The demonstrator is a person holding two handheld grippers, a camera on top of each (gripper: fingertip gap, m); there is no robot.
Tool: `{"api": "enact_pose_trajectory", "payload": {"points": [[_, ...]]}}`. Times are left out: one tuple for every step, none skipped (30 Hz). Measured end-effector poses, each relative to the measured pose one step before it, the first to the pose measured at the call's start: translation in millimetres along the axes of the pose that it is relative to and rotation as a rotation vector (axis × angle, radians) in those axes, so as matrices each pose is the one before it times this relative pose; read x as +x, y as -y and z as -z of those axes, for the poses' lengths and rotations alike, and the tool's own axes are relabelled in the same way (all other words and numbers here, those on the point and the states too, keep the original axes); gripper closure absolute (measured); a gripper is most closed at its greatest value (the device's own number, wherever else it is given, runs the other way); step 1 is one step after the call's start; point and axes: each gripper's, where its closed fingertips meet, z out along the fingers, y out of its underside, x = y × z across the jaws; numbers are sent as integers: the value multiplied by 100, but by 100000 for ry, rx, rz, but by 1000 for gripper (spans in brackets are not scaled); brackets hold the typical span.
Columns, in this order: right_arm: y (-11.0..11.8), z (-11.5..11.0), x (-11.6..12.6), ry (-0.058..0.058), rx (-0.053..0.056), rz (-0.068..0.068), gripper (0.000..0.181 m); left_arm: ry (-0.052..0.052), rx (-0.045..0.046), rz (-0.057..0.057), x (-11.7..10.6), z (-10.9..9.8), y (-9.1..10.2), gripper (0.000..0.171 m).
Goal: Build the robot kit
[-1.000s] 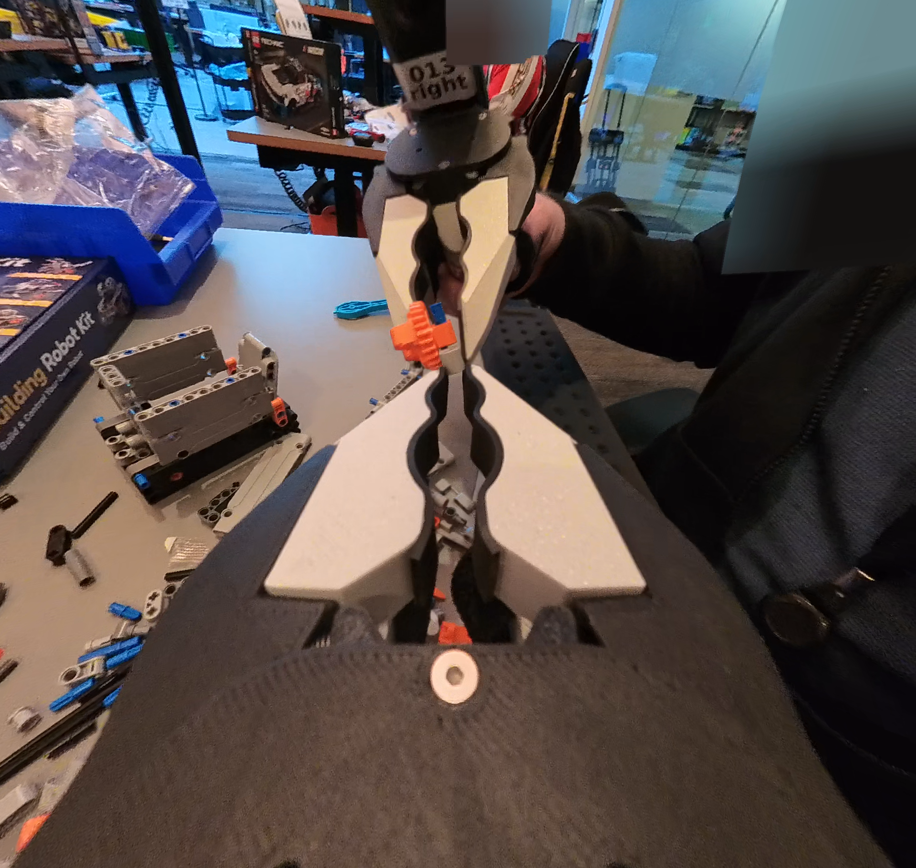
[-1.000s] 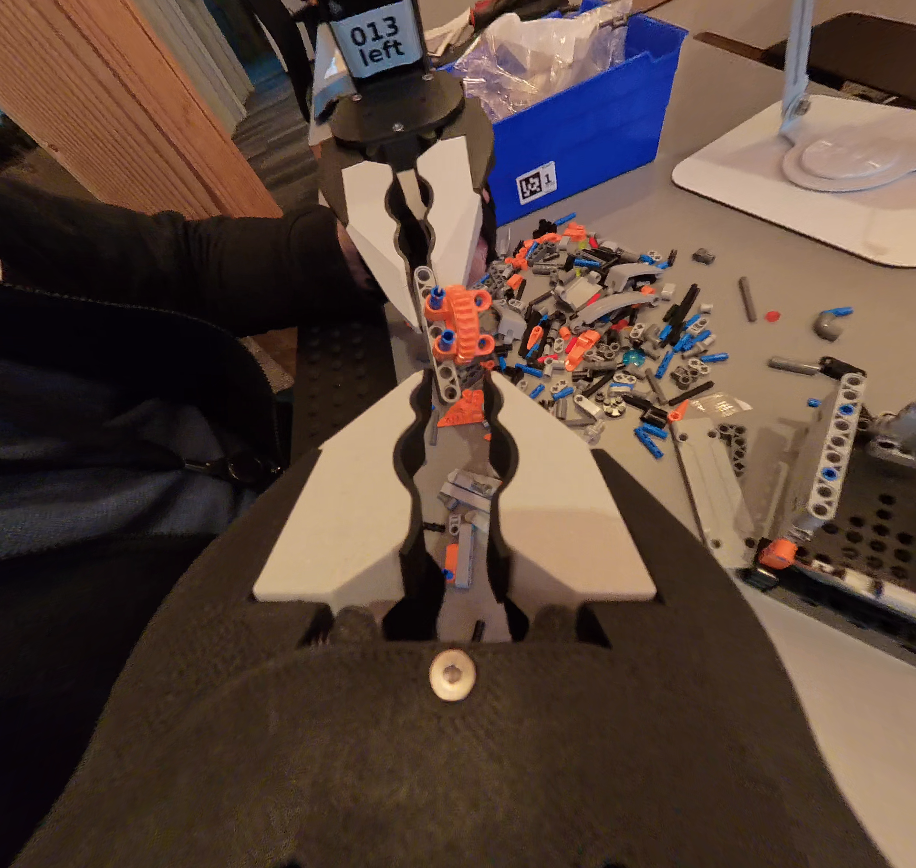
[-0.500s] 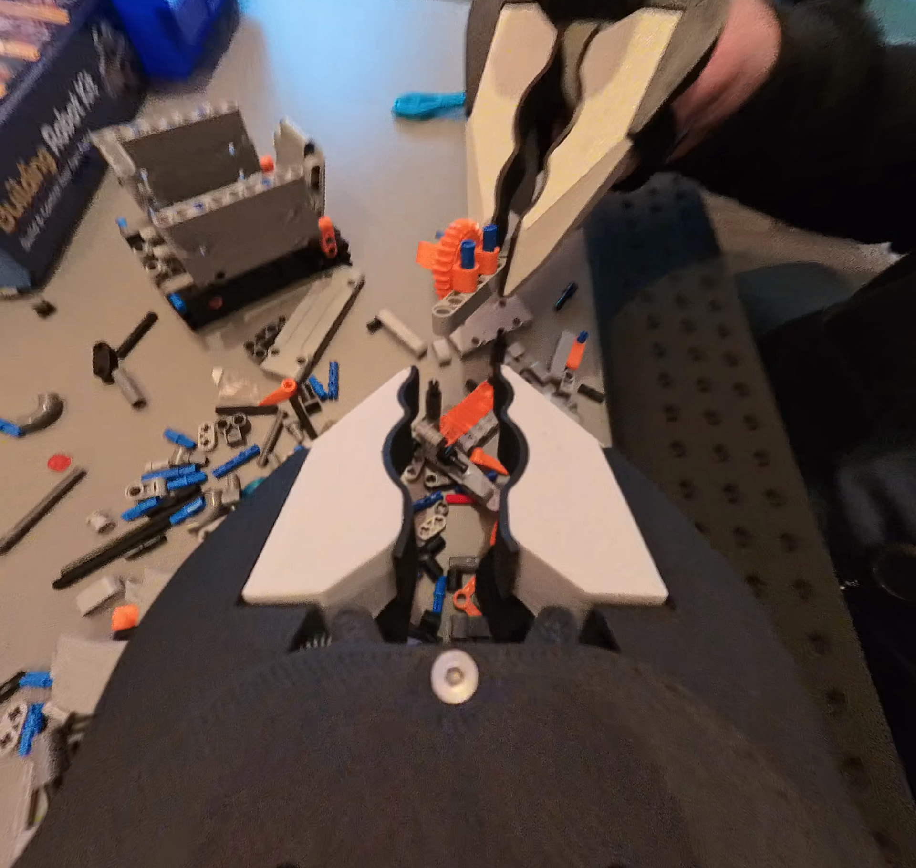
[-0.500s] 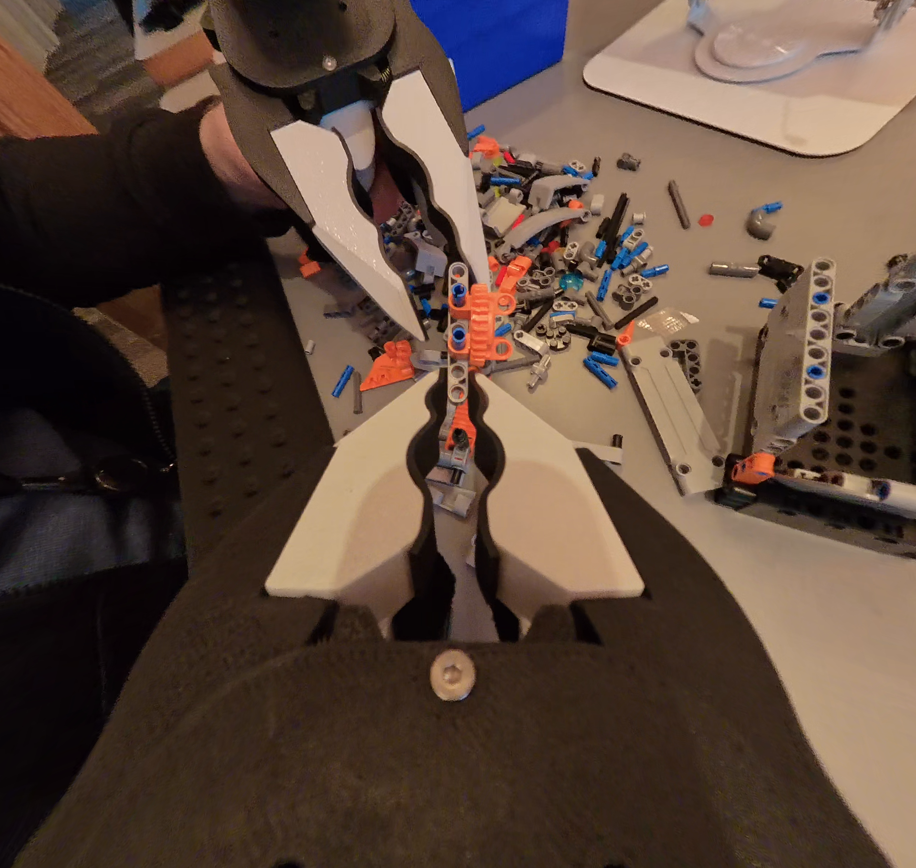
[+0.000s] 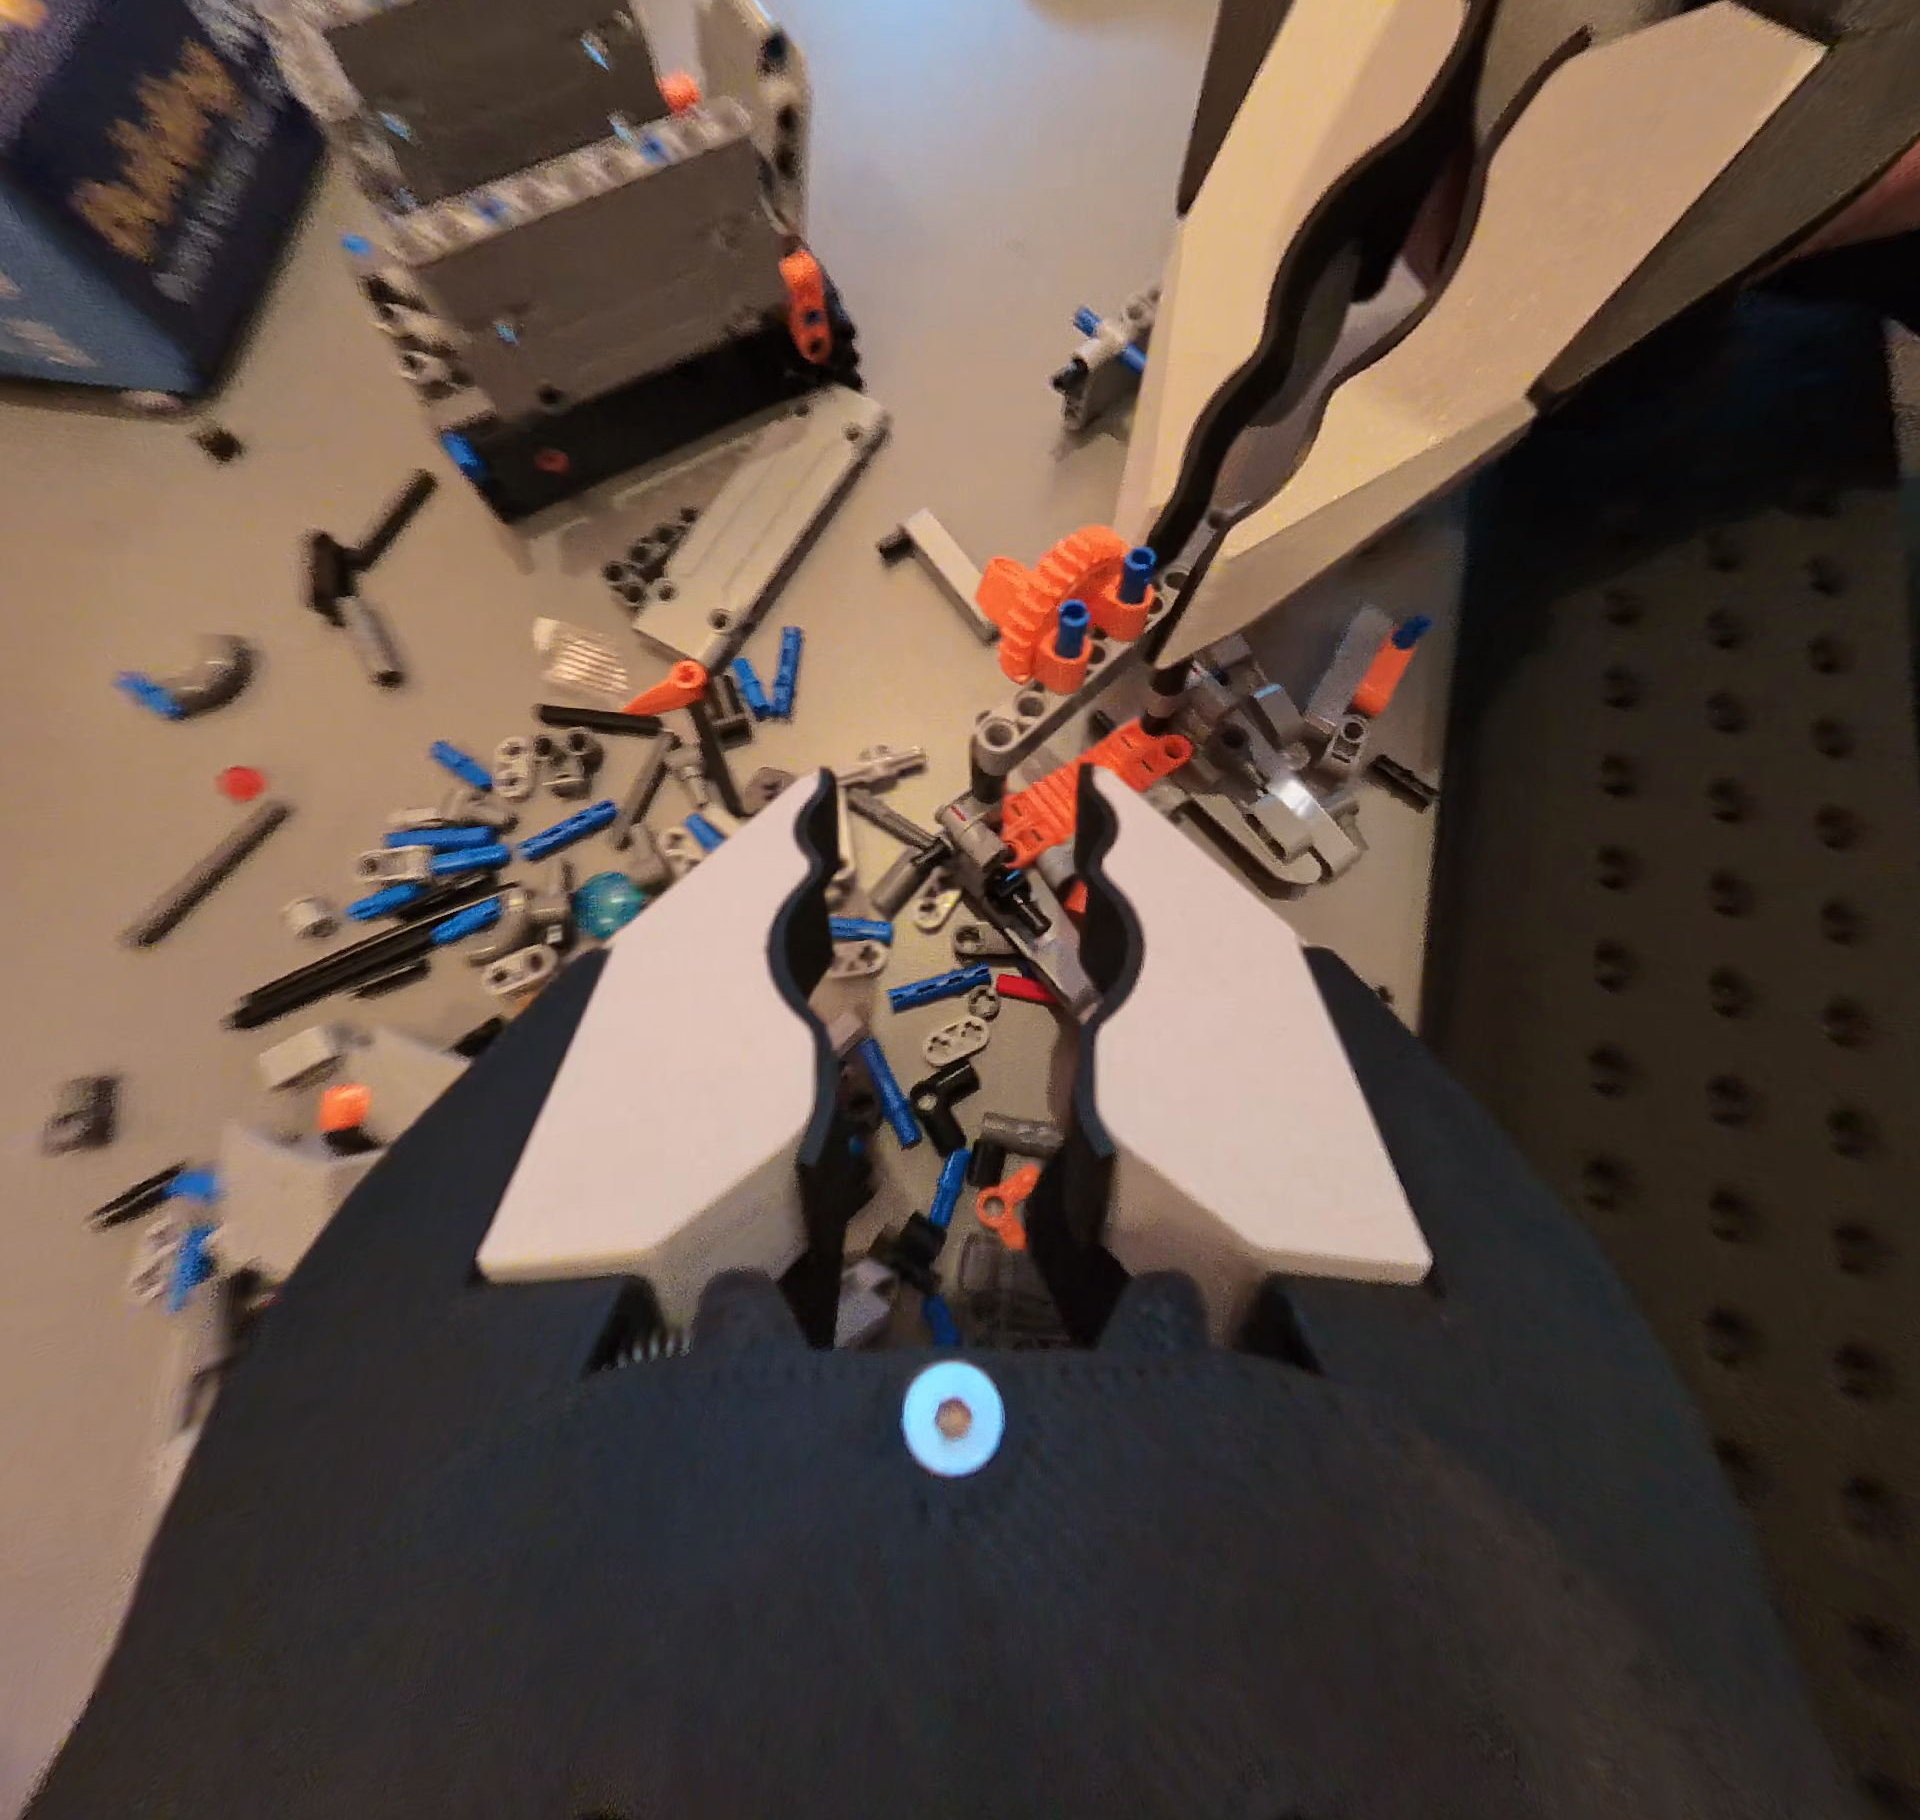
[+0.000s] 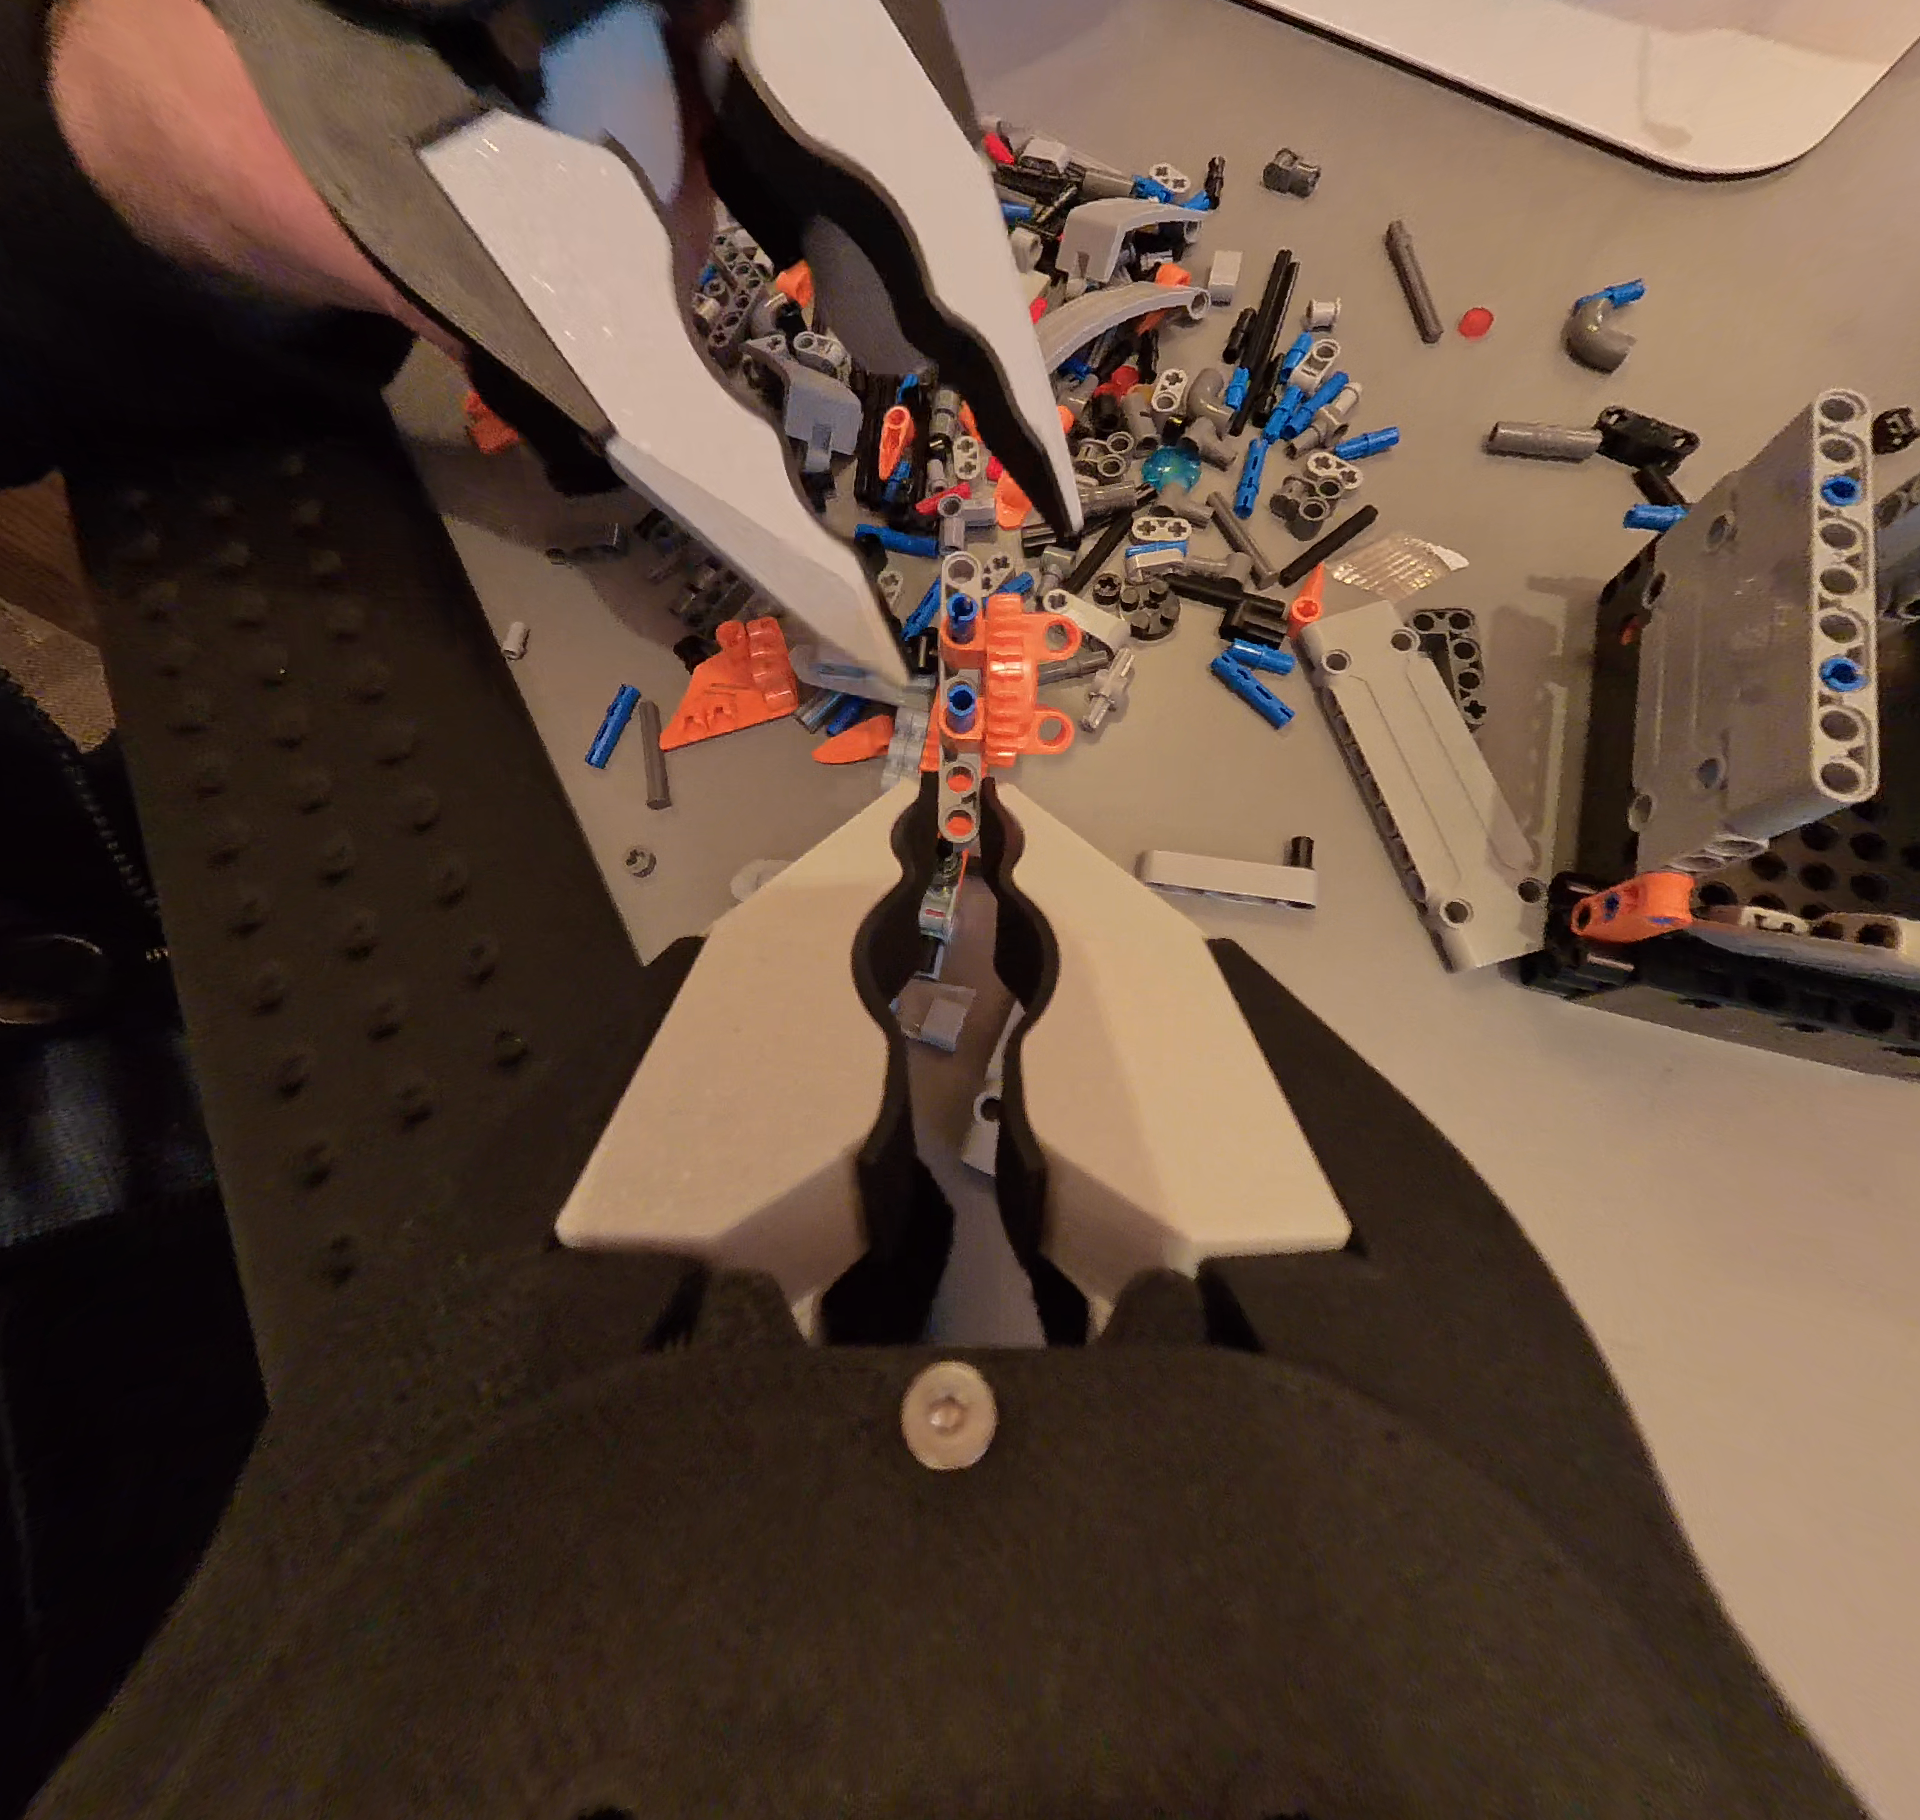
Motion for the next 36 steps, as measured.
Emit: {"api": "enact_pose_trajectory", "payload": {"points": [[28, 25, -38, 394, 595, -614, 176, 3935, 2252, -3080, 139, 664, 547, 134], [119, -11, -241, 1313, 1277, -668, 176, 1921, 1659, -3375, 512, 466, 459, 140], [81, -27, -196, 919, 977, -848, 176, 1688, 218, -2257, 518, 240, 217, 144], [-44, -28, -16, -427, 24, 119, 176, 583, -306, -1871, 618, 34, 23, 146], [-67, -6, -8, -309, -214, 370, 176, 1662, -848, -1007, 293, -104, -162, 142], [-62, 21, 3, -206, -366, -255, 176, 1346, -746, -435, 89, -90, -211, 142], [-10, 37, 100, -1472, 53, 439, 176, 992, 998, 438, -117, 39, 32, 144], [48, 59, 97, -1718, 411, 874, 176, 931, 490, 715, -323, 105, 17, 143], [147, 97, -97, -336, 1204, 374, 176, 1276, -574, -7, -494, 67, -92, 140], [98, 84, 25, -639, 677, -844, 176, 254, -944, 782, -444, -57, -175, 136], [-21, 18, 93, -1013, 60, -579, 176, -1717, -764, 1713, -204, -232, -160, 130], [-136, -88, 105, -925, -581, -475, 176, -2958, -217, 838, 40, -306, -84, 129], [-137, -108, 91, -831, -502, -645, 176, -2618, -811, 98, 54, -368, -164, 130], [23, -30, -33, -196, 322, -626, 176, -1512, -1675, 872, -134, -457, -286, 130], [-24, -4, -7, -391, -415, -605, 176, -2664, -1095, 782, 61, -484, -205, 132], [-11, 43, 268, -2140, -475, -198, 176, -3747, -1028, 435, 250, -454, -158, 136], [-58, 31, 335, -2420, -256, 271, 176, -2019, -218, -30, 93, -353, 13, 140], [-164, -61, 17, 324, -731, -971, 176, -1627, 291, 4, 82, -281, 68, 144], [-90, -88, -190, 2050, -105, -2232, 177, -3252, -30, 563, 320, -293, 9, 150], [-63, -52, -6, 620, 99, -1139, 176, -1635, 401, 868, 107, -224, 17, 155], [-69, -24, 152, -919, -4, 209, 177, -513, 104, 400, 12, -176, -69, 159], [-101, -62, -7, 142, -468, -280, 176, -378, -851, 372, 24, -186, -226, 163], [-18, -79, -213, 1156, -250, -105, 176, 216, -112, -28, -25, -99, -150, 165], [62, -40, -187, 351, 259, 1254, 177, 103, 745, 741, -17, 6, 10, 166], [114, 41, -26, -789, 526, 1283, 177, -154, 288, 623, 19, 46, -19, 166], [91, 82, -111, 182, 83, 430, 177, 112, 399, 281, 4, 57, -11, 166], [-3, 107, -16, 116, -677, 259, 176, 693, 669, 542, -68, 87, 37, 167], [42, 189, 225, -1100, -400, 614, 176, 809, 135, 434, -74, 33, -21, 167], [-59, 185, 210, -214, -1312, -271, 176, 1070, 567, -520, -58, 47, 45, 167], [-63, 123, 81, 790, -1304, -983, 176, 1687, 652, -1447, -79, 67, 114, 166], [-62, 58, 92, 462, -962, -934, 176, 1365, -129, -1328, -39, 12, 71, 167], [-96, 1, -23, 1054, -1195, -1150, 176, 1067, -268, -652, 10, -47, 65, 167], [-141, -64, -229, 2103, -1527, -1551, 176, 964, -57, -653, 56, -91, 57, 167], [-153, -110, -186, 1471, -1725, -1201, 176, 296, -472, -1192, 188, -152, -35, 166], [-99, -69, 55, -463, -1272, -178, 176, 444, -295, -782, 148, -119, -8, 166], [-76, -57, -1, -237, -940, -132, 176, 742, -229, -522, 32, -48, -2, 166]]}}
